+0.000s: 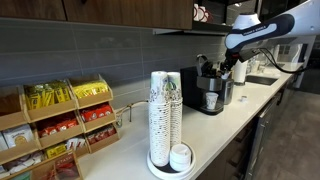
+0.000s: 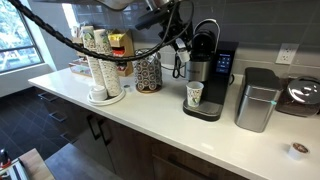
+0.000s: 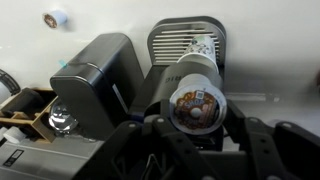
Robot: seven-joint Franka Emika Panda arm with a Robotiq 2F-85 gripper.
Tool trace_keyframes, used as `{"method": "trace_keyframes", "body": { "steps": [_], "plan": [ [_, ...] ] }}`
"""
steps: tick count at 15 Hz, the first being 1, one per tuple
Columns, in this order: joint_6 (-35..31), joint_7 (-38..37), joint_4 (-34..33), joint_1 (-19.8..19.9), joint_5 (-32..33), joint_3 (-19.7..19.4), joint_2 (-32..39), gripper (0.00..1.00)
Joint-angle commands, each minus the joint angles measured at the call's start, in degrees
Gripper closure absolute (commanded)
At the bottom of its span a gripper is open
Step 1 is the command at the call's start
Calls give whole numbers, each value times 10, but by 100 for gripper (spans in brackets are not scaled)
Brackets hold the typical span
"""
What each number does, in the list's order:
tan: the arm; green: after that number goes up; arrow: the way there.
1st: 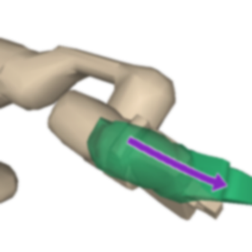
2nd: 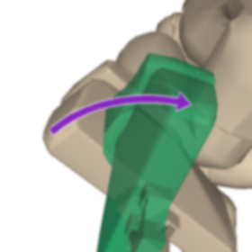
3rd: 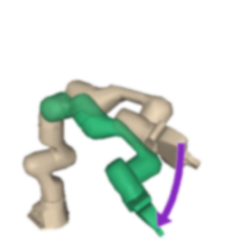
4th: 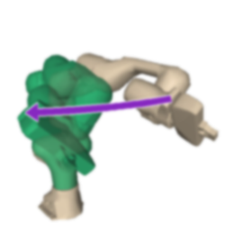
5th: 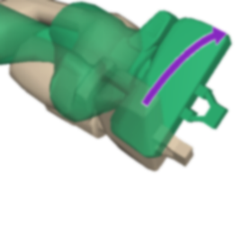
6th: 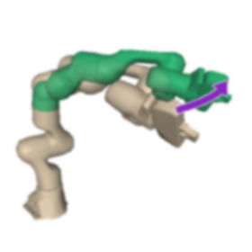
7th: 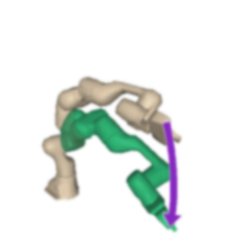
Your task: Open the lid of the coffee machine and place the pod inside
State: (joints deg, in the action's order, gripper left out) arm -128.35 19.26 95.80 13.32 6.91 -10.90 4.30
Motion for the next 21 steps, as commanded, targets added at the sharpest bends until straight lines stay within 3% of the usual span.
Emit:
{"method": "trace_keyframes", "body": {
  "steps": [1, 9, 21],
  "plan": [
    [-31, 10, -29, -2, -20, 2, 22, 71],
    [-87, 10, -77, 7, -60, 7, 79, 71],
    [-76, 10, -145, 26, -66, 12, 141, 71]
  ]
}}
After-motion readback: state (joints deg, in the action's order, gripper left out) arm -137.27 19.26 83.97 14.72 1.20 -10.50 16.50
